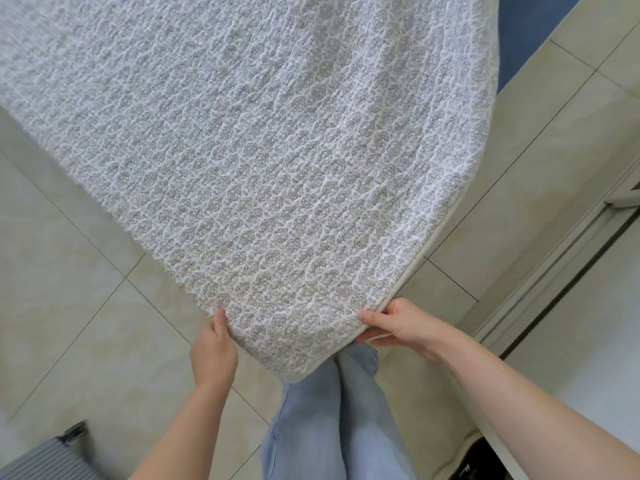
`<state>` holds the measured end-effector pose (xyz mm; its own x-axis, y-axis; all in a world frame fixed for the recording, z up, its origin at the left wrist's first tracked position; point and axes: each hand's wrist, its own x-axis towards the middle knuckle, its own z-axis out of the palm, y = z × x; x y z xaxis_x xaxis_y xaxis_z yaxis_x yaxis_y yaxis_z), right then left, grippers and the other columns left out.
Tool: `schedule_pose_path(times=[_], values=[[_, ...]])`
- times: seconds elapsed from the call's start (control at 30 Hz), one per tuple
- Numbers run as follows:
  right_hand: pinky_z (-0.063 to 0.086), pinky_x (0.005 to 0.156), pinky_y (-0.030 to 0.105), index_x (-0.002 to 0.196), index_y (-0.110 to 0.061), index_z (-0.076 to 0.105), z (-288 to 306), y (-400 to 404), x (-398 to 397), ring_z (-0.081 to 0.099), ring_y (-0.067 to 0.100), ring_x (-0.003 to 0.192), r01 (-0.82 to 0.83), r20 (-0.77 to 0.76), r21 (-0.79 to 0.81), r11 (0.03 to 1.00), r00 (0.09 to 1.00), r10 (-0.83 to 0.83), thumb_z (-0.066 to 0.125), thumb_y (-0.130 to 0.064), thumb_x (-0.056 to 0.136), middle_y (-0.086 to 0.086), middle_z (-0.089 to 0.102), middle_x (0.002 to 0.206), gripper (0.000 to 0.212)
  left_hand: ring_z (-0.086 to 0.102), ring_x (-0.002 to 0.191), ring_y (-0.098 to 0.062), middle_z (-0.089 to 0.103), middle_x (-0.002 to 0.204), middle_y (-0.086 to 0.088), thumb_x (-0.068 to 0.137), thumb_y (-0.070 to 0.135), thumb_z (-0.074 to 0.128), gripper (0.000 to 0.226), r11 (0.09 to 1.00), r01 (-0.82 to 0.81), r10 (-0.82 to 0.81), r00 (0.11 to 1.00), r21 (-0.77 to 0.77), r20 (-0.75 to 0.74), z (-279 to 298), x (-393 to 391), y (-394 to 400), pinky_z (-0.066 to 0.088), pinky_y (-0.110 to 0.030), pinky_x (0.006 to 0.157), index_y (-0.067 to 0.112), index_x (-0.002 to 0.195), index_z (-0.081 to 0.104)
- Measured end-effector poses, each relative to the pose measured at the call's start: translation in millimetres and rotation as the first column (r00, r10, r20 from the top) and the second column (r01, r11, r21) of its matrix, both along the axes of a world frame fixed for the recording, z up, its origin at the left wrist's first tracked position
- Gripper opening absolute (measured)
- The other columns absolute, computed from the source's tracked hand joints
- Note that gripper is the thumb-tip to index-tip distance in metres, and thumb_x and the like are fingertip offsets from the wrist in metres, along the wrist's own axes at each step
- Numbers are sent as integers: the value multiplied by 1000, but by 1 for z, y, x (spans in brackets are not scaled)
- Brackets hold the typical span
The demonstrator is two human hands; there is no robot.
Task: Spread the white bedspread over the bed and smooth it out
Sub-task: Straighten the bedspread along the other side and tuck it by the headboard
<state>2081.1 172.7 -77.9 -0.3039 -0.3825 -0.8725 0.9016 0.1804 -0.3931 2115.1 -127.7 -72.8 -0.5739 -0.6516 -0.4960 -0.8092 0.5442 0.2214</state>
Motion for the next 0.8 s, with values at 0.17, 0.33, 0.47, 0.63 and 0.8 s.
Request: schedule_pose_path(times=[0.17, 0.33, 0.47, 0.63, 0.8], values=[[54, 79, 25, 106, -6, 70, 20, 6, -2, 70, 15, 82, 73, 54, -198, 978, 997, -64, 68, -27, 86, 6, 75, 101, 28, 52, 69, -36, 54, 66, -9, 107, 22, 34, 39, 984, 148, -157, 983, -99, -95, 10, 12, -3, 28, -39, 62, 4, 78, 53], [55, 78, 28, 97, -13, 68, 10, 10, 12, 67, 11, 78, -16, 89, -120, 993, 996, 27, 68, -29, 89, 2, 73, 98, 18, 47, 60, -35, 52, 60, -11, 106, 22, 37, 39, 969, 216, -226, 972, -122, -69, 17, 41, -13, 33, -42, 58, 5, 73, 46], [50, 66, 20, 82, -17, 63, -12, -4, 0, 61, 10, 75, -224, -84, 280, 934, 963, 256, 63, -28, 94, 1, 66, 86, 17, 60, 88, -36, 67, 93, -16, 104, 22, 33, 31, 983, 84, -42, 967, -160, 253, 3, 21, -17, 42, -38, 77, 7, 88, 55], [57, 81, 36, 116, -5, 59, -4, 12, -50, 67, 20, 88, 142, 54, 220, 965, 986, -157, 77, -15, 79, 12, 70, 105, 42, 42, 128, -41, 49, 136, -22, 91, 7, 51, 47, 952, 63, -96, 991, -299, -96, 22, -38, 7, 33, -52, 107, 3, 137, 46], [50, 96, 50, 117, -10, 56, 31, 61, -132, 64, 30, 111, 809, 21, -109, 578, 583, -812, 66, -18, 88, 13, 66, 121, 31, -2, 154, -22, 1, 167, 3, 105, 37, 27, 61, 810, 565, -573, 820, -156, -3, -6, -133, 42, 2, -47, 125, 24, 159, 3]])
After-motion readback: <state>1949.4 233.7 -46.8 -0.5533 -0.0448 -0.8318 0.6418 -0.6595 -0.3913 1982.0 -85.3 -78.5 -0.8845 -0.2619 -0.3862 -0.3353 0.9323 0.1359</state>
